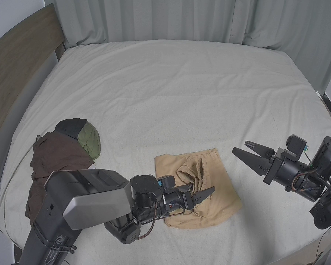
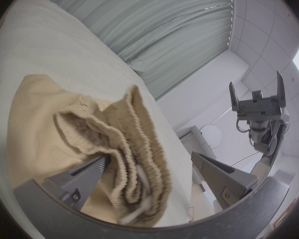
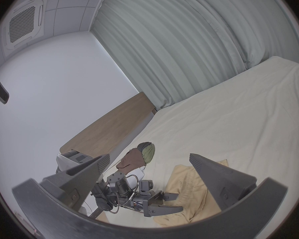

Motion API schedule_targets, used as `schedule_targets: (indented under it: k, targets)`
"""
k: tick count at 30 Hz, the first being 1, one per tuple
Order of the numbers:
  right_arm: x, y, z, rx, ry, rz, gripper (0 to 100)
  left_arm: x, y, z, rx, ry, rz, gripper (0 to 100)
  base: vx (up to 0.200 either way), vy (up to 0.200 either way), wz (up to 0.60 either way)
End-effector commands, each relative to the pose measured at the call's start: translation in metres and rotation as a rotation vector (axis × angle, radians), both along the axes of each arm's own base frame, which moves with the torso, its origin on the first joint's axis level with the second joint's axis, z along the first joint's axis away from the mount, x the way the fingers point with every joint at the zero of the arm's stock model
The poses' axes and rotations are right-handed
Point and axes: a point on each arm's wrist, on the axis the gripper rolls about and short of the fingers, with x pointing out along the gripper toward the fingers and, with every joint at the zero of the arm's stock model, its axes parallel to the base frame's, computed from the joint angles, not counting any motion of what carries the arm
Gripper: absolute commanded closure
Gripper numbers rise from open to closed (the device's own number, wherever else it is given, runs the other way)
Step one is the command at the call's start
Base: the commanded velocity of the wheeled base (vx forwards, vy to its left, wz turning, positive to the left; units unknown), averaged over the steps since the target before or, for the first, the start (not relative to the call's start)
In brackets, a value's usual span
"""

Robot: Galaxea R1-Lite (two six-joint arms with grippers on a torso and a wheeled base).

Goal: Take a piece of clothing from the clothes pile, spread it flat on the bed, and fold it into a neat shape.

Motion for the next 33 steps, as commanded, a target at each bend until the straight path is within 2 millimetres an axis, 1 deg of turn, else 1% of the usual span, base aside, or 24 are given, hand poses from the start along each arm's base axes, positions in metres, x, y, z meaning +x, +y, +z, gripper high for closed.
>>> schedule_targets:
  k: [1, 8, 10, 15, 18, 23, 24, 25, 28, 29, 30, 33]
  targets:
    - [0.001, 0.000, -0.002, 0.001, 0.010, 0.002, 0, 0.003, 0.000, 0.001, 0.043, -0.100, 0.022, 0, 0.000, 0.000, 0.00]
    - [0.001, 0.000, -0.002, 0.001, 0.013, 0.002, 0, 0.001, -0.002, 0.021, 0.017, -0.141, 0.016, 0, 0.000, 0.000, 0.00]
    - [0.001, 0.000, -0.004, 0.000, 0.020, 0.002, 0, 0.001, -0.001, 0.031, 0.001, -0.151, 0.019, 0, 0.000, 0.000, 0.00]
    - [0.005, 0.001, -0.014, -0.013, 0.063, -0.003, 0, 0.001, 0.004, 0.041, -0.016, -0.148, 0.028, 0, 0.000, 0.000, 0.00]
    - [0.007, 0.003, -0.029, -0.028, 0.133, -0.001, 0, 0.002, 0.021, 0.056, -0.028, -0.137, 0.047, 0, 0.000, 0.000, 0.00]
    - [0.010, 0.006, -0.048, -0.047, 0.223, 0.003, 0, -0.004, 0.055, 0.081, -0.031, -0.140, 0.026, 0, 0.000, 0.000, 0.00]
    - [0.010, 0.006, -0.048, -0.048, 0.225, 0.003, 0, -0.004, 0.056, 0.083, -0.032, -0.142, 0.028, 0, 0.000, 0.000, 0.00]
    - [0.011, 0.006, -0.055, -0.057, 0.253, 0.002, 0, -0.008, 0.068, 0.095, -0.037, -0.151, 0.037, 0, 0.000, 0.000, 0.00]
    - [0.012, 0.007, -0.064, -0.073, 0.291, 0.006, 0, -0.018, 0.090, 0.111, -0.033, -0.163, 0.049, 0, 0.000, 0.000, 0.00]
    - [0.012, 0.007, -0.064, -0.073, 0.291, 0.006, 0, -0.018, 0.090, 0.111, -0.033, -0.163, 0.049, 0, 0.000, 0.000, 0.00]
    - [0.012, 0.009, -0.069, -0.080, 0.306, 0.010, 0, -0.023, 0.100, 0.120, -0.033, -0.178, 0.058, 0, 0.000, 0.000, 0.00]
    - [0.014, 0.009, -0.074, -0.089, 0.326, 0.006, 0, -0.031, 0.116, 0.127, -0.013, -0.202, 0.084, 0, 0.000, 0.000, 0.00]
